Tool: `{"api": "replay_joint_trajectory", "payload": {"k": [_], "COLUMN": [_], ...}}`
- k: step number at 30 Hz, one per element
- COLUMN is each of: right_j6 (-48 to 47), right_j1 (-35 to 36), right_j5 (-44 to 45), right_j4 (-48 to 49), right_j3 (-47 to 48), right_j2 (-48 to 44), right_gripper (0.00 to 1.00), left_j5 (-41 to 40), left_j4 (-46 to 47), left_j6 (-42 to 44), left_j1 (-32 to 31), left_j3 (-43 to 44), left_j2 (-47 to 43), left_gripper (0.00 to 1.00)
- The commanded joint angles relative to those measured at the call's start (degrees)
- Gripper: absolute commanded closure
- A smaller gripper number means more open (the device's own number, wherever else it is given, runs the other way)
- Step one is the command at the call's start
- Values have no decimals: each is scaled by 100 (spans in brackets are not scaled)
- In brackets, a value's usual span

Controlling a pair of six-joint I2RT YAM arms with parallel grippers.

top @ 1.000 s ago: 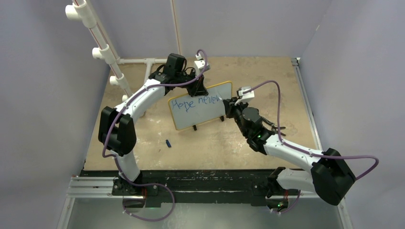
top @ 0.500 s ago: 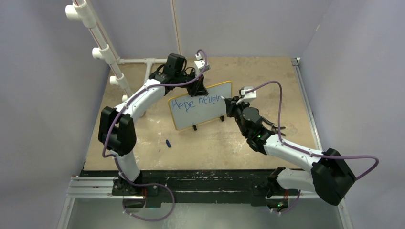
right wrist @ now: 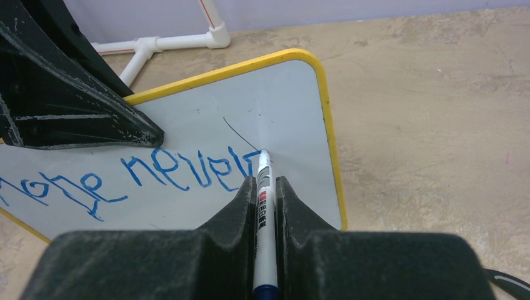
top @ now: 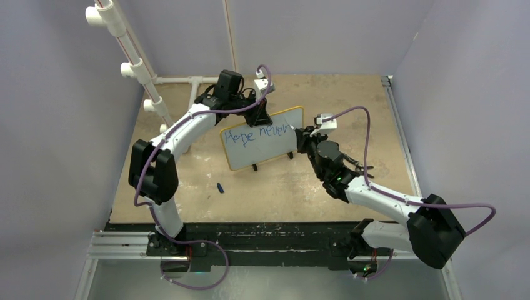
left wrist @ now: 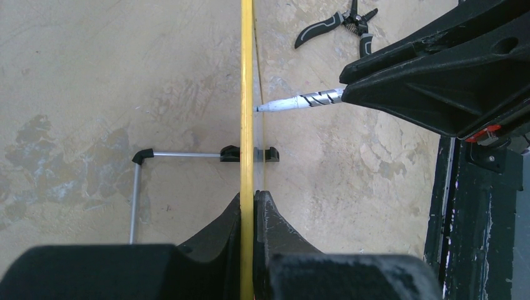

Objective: Write a sentence on the whiteboard

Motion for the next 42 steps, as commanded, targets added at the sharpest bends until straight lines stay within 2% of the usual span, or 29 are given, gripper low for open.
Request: {"api": "replay_joint_trajectory", "payload": {"k": [1,24,32,42], "right_j6": [-10,-181,-2,41], "right_j1": [-20,-47,-976,-977], "right_j5": [54,-558,-1825,-2442], "right_j4": [234,-657,-463,-277], "right_j3": [230,-154,-517,-785], "right_j2": [-108,-1491,-1669,-1909], "right_gripper": [100,100,100,100], "left_j5": [55,-258,-228,-182], "left_j4": [-650,-120,-89,839], "left_j6": [157,-117,-150,-826], "left_j1": [-40,36,36,27], "left_j3": [-308,-629,-651,-839], "left_j2": [97,-137,-163,-236], "left_gripper": [100,100,100,100]}}
